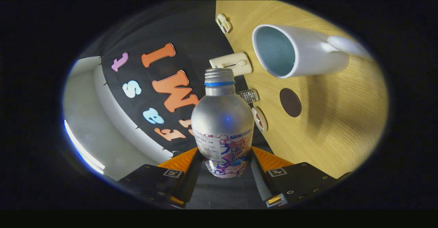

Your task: Take the bottle from table, then pour the juice into the cup, finally place the bottle on the coaster

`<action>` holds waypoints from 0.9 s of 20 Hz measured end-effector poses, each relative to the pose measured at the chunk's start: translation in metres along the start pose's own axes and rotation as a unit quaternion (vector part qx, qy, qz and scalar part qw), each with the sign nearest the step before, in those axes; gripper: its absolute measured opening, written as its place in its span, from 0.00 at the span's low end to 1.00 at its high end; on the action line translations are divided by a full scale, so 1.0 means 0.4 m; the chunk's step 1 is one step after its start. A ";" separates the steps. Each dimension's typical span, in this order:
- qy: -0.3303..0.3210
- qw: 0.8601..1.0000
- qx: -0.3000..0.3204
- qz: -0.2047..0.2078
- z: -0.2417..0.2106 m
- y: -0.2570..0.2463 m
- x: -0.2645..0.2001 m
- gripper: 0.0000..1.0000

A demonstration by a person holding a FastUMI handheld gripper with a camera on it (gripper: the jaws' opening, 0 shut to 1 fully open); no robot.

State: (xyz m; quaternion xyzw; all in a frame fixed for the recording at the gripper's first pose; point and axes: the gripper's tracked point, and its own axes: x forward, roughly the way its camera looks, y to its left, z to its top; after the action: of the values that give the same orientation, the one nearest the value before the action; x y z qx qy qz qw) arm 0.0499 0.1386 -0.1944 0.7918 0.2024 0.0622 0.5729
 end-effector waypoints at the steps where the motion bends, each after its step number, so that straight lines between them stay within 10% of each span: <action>1: -0.001 1.000 0.003 0.002 0.002 0.004 0.002 0.75; 18: -0.012 0.999 0.040 0.035 0.001 0.051 0.001 0.75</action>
State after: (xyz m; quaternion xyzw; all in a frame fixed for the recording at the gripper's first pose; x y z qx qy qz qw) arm 0.0554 0.1329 -0.1757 0.8213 0.1699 0.0646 0.5407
